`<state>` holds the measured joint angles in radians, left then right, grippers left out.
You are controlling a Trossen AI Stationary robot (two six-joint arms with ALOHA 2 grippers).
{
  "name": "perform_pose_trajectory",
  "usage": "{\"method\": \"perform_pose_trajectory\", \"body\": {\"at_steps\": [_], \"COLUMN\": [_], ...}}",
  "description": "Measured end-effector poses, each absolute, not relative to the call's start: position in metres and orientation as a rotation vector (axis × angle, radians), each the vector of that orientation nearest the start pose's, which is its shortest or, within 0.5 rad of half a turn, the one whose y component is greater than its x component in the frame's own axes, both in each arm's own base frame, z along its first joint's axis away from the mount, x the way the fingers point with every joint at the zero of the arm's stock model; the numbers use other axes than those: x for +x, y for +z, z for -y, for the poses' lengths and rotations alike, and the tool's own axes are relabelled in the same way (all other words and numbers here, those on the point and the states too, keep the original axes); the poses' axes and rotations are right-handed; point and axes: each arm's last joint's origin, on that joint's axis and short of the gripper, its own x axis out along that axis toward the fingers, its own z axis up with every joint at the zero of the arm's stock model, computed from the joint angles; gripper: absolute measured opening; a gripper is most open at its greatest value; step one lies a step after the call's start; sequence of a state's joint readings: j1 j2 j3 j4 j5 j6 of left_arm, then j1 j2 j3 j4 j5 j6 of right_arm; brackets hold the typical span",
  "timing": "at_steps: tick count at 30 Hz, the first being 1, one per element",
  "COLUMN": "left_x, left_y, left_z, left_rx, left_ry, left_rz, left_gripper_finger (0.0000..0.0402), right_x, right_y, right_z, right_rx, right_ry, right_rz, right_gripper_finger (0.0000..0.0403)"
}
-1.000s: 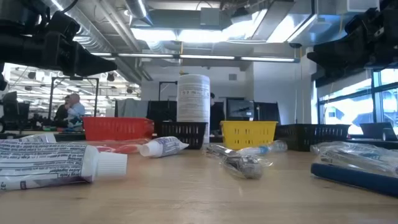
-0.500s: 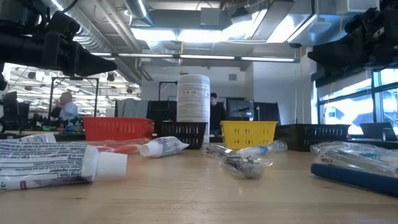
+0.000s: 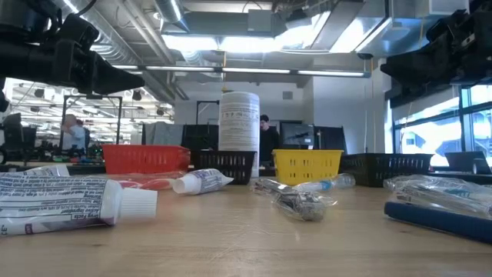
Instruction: Pick & Place Travel size toiletries
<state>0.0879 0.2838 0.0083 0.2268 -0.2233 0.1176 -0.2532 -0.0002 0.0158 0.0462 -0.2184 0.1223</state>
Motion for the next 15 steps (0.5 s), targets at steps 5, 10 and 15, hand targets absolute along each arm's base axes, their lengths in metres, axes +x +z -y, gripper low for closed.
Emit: {"method": "perform_pose_trajectory", "body": {"at_steps": [5,10,15], "left_x": [0.1135,0.1135,0.1135], "left_y": [0.1639,0.1639,0.1639], "left_z": [-0.0164,-0.0164,-0.0164], "left_rx": [0.120,0.120,0.120], "left_ry": [0.308,0.308,0.307], "left_rz": [-0.067,-0.067,-0.067], "left_gripper_finger": [0.0100,0.0100,0.0100], "right_x": [0.0943,0.0943,0.0943], "right_y": [0.1733,0.1734,0.1734], "right_z": [0.0180,0.0180,0.0179], "right_rx": [0.108,0.108,0.108], "right_ry": [-0.031,-0.031,-0.031], "right_rz": [0.062,0.063,0.063], "right_gripper_finger": [0.0118,0.0127,0.0132]}}
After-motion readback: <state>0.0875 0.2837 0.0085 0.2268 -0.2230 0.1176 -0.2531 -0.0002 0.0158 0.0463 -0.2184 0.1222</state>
